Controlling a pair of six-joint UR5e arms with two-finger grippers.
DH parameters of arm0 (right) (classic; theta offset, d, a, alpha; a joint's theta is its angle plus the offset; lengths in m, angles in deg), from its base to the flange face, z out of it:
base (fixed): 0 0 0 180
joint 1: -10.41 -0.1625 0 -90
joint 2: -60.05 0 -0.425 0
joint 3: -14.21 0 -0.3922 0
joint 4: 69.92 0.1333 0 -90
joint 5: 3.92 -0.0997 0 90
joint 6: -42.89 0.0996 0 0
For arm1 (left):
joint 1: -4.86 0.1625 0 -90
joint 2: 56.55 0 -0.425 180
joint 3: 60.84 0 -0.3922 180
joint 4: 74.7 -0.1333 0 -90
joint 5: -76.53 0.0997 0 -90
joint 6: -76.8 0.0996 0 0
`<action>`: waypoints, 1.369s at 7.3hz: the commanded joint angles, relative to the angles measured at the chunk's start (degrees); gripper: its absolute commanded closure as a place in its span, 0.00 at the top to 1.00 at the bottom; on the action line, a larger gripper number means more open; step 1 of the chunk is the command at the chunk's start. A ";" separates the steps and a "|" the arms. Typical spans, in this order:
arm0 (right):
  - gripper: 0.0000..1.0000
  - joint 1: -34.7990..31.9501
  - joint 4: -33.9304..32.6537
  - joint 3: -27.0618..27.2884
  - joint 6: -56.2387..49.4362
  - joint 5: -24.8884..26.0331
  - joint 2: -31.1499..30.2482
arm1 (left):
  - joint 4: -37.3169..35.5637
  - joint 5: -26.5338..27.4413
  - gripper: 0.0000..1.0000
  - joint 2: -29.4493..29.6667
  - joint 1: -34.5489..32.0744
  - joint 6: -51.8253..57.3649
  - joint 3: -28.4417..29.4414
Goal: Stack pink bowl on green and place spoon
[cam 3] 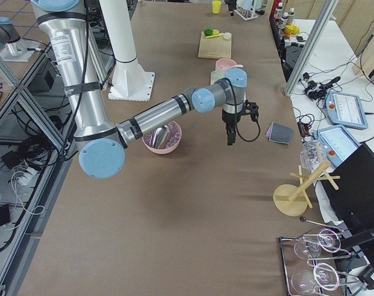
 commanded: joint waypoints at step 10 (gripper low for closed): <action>1.00 -11.37 -2.23 -4.52 -21.61 -6.47 -12.30 | -5.16 -2.79 0.98 -6.89 -10.87 13.03 7.54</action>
